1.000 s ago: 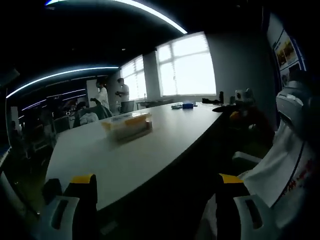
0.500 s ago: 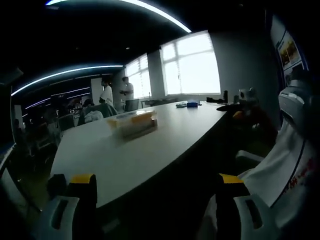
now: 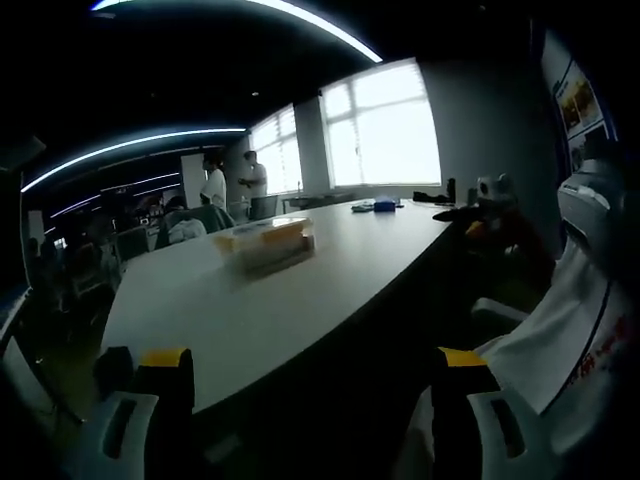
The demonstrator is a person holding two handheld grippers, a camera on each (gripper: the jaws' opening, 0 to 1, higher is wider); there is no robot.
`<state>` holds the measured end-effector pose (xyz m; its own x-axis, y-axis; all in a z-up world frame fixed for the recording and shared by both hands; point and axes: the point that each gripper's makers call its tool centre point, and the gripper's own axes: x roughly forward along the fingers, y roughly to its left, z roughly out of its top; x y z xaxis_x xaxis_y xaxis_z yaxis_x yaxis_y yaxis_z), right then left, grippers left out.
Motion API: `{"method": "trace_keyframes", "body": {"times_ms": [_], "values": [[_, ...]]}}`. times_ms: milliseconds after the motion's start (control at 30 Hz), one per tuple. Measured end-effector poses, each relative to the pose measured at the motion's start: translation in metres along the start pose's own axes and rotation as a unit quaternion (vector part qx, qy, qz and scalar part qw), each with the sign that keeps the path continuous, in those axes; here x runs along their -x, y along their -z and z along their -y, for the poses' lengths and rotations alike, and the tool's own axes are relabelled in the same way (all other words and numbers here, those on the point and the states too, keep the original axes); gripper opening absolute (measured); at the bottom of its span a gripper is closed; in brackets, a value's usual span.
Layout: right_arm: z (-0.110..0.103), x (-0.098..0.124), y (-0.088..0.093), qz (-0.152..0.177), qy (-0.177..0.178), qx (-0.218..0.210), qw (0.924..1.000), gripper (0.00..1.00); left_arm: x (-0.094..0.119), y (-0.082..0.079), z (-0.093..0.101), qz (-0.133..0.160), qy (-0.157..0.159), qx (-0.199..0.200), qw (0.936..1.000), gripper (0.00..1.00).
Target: Arrange the small medicine boxes into an aligned row inside the storage area until every box is upright, visible, and separated from the surrounding clutter.
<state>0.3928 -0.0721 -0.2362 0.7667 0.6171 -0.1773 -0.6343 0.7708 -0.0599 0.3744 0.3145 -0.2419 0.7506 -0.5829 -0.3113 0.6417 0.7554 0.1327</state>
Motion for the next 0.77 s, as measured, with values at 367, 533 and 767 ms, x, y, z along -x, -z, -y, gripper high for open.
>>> {"method": "trace_keyframes", "body": {"times_ms": [367, 533, 767], "values": [[0.0024, 0.0011, 0.0003, 0.0, 0.005, 0.0, 1.0, 0.95, -0.0039, 0.0021, 0.0048, -0.008, 0.007, -0.006, 0.9999, 0.99], [0.001, 0.0003, 0.0021, -0.003, 0.002, 0.002, 1.0, 0.95, -0.0052, 0.0035, 0.0062, -0.012, 0.01, -0.008, 0.9998, 0.99], [0.0012, 0.0002, 0.0027, -0.004, 0.002, 0.003, 1.0, 0.95, -0.0078, 0.007, 0.0077, -0.018, 0.012, -0.008, 0.9997, 0.99]]}}
